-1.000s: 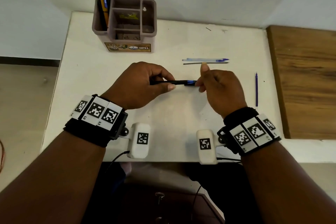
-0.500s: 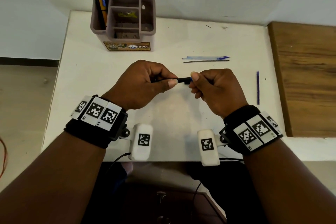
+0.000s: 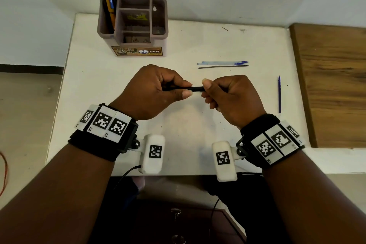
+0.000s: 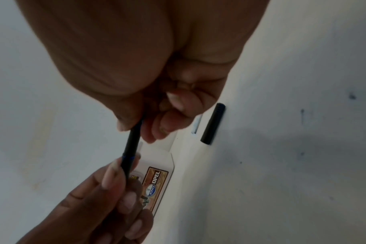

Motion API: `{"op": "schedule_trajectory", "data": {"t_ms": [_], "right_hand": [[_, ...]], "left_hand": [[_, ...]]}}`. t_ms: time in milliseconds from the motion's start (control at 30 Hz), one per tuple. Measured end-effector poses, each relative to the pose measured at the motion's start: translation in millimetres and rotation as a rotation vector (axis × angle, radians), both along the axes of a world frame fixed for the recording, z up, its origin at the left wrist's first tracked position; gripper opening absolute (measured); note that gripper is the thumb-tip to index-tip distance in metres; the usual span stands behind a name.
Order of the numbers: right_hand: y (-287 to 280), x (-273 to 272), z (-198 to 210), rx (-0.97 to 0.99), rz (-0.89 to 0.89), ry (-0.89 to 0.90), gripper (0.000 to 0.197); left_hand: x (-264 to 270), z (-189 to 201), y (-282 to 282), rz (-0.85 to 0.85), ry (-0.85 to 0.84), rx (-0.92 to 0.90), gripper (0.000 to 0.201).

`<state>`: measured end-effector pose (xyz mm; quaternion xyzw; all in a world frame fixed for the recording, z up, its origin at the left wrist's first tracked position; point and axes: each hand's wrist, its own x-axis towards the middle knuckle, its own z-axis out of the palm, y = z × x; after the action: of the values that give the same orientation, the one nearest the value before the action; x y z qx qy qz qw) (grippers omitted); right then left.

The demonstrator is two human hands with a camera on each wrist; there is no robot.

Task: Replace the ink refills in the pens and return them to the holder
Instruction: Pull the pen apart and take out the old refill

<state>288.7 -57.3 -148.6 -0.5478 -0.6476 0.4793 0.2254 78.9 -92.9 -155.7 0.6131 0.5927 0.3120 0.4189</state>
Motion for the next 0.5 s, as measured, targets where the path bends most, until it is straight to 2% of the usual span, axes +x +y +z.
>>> {"op": "schedule_trajectory", "data": {"t_ms": [33, 100, 133, 200, 300, 333, 367, 467, 500], "right_hand": [[0.1, 0.4, 0.5, 0.032, 0.003, 0.013, 0.026], [-0.3, 1.5, 3.9, 0.095, 0.021, 0.057, 0.007], [-0.4, 2.0, 5.0, 0.114, 0.034, 0.074, 0.003], [-0.6, 3.0, 6.5, 0.089, 0.052, 0.096, 0.006], [0.6, 3.3, 2.8, 0.032, 0.045, 0.014, 0.038], [1.2, 4.1, 1.0, 0.040, 0.062, -0.033, 0.043], [1.5, 4.3, -0.8, 0.050, 0.080, -0.061, 0.040], [3.3, 7.0, -3.1, -0.010, 0.106, 0.045, 0.003], [4.7, 8.4, -5.2, -0.050, 0.099, 0.095, 0.009]], "left_hand": [[-1.0, 1.6, 0.1, 0.001, -0.022, -0.027, 0.005], [-2.6, 4.0, 0.2, -0.001, -0.040, -0.054, 0.021], [-2.8, 4.9, 0.3, -0.001, -0.044, -0.057, 0.026], [-3.3, 7.4, -0.1, -0.001, -0.046, -0.041, 0.024], [-2.4, 4.6, 0.1, -0.010, -0.021, -0.031, 0.014], [-2.1, 2.8, -0.1, -0.013, -0.008, -0.034, 0.011], [-2.3, 0.9, -0.1, -0.013, -0.002, -0.036, 0.009], [-3.6, -1.2, 0.4, 0.001, -0.006, -0.039, 0.006], [-4.1, -1.5, 1.0, 0.005, -0.004, -0.038, 0.006]]}}
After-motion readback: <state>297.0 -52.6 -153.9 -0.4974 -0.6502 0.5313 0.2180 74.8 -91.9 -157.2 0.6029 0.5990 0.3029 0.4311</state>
